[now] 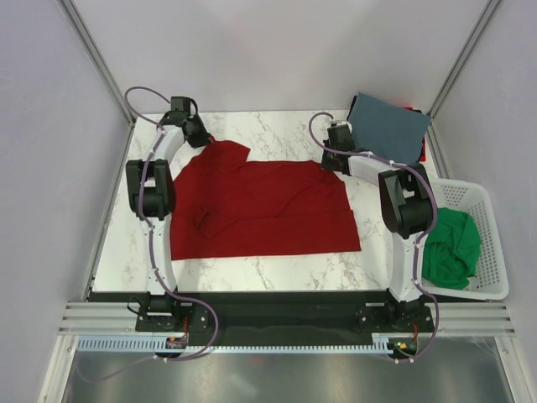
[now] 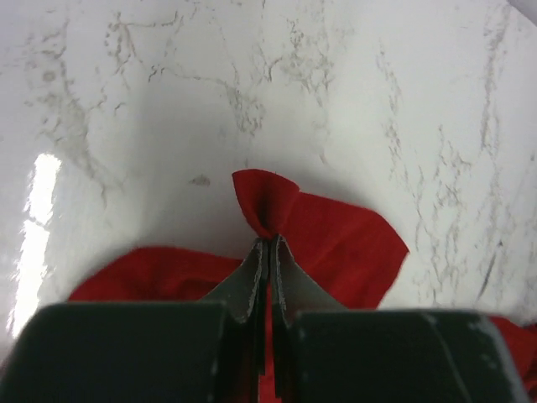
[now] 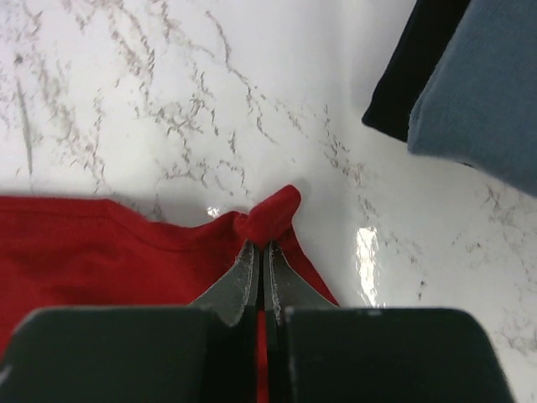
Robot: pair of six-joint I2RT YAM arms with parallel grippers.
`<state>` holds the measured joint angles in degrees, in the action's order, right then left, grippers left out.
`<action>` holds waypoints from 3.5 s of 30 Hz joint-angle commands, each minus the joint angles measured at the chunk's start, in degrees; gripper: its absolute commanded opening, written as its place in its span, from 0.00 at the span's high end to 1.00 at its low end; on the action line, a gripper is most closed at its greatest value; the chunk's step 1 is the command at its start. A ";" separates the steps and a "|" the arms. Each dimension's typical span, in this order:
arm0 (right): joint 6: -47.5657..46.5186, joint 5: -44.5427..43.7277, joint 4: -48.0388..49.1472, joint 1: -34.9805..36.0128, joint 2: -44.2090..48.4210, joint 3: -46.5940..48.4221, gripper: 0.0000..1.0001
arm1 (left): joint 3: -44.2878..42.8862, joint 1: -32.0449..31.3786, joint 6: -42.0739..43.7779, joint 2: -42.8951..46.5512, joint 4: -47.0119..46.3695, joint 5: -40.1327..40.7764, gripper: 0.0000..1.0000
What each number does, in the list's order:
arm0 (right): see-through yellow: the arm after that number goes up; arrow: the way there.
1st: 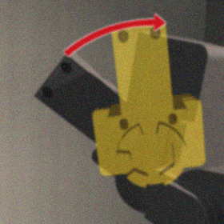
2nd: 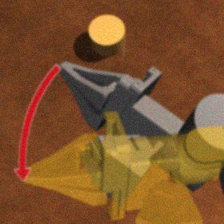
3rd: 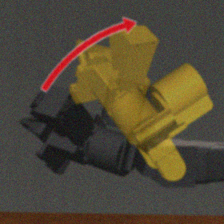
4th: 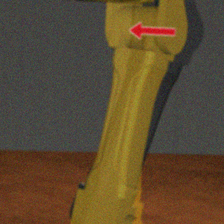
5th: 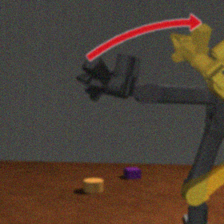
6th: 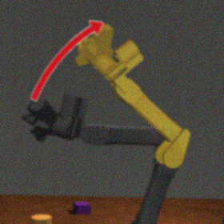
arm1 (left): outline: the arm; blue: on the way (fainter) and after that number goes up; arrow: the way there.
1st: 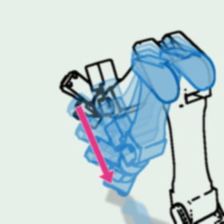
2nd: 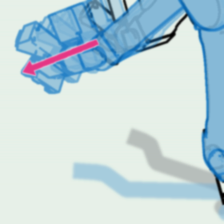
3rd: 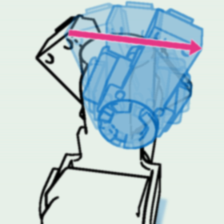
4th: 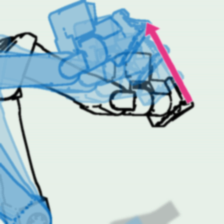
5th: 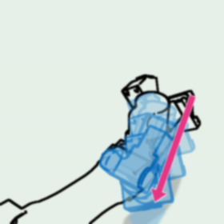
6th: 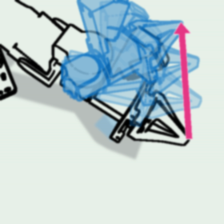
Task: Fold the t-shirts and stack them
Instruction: Fold the tshirt
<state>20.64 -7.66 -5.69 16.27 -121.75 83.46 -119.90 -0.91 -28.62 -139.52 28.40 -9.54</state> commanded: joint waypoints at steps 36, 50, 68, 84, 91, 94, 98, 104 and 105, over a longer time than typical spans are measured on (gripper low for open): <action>-0.52 0.63 -6.35 0.78 34.39 -26.77 1.00 | 71.81 3.81 0.77 75.17 -7.58 8.66 0.98; 3.43 -1.48 -8.89 0.87 43.44 -37.05 0.66 | 82.19 4.60 -6.44 95.30 2.69 18.24 0.98; 8.10 7.04 -10.48 3.93 44.42 -31.44 0.15 | 93.52 4.69 -29.22 130.10 12.83 24.92 0.32; 6.16 6.87 -14.17 5.26 20.85 -25.52 0.15 | 100.20 3.63 -23.76 93.31 -16.69 5.32 0.33; 13.54 7.22 -13.29 7.01 29.98 -38.45 0.17 | 103.20 2.93 -27.45 81.54 -28.23 8.57 0.35; 16.44 6.87 -14.34 10.86 36.13 -42.58 0.16 | 99.34 1.61 -27.02 72.75 -32.61 9.36 0.36; 24.86 7.49 -13.30 17.90 42.55 -49.68 0.15 | 89.77 -2.07 -26.75 58.70 -33.94 12.08 0.36; 38.68 13.10 1.72 38.63 39.60 -53.24 0.15 | 63.08 -13.04 -27.03 33.16 -28.87 11.49 0.38; 38.16 13.81 2.78 41.18 38.62 -49.75 0.15 | 50.15 -14.20 -24.49 28.48 -25.45 9.56 0.38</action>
<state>51.03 -0.21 -5.69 50.04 -77.91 33.15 -53.23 -9.78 -55.37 -100.82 -1.48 1.83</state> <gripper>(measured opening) 0.852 0.618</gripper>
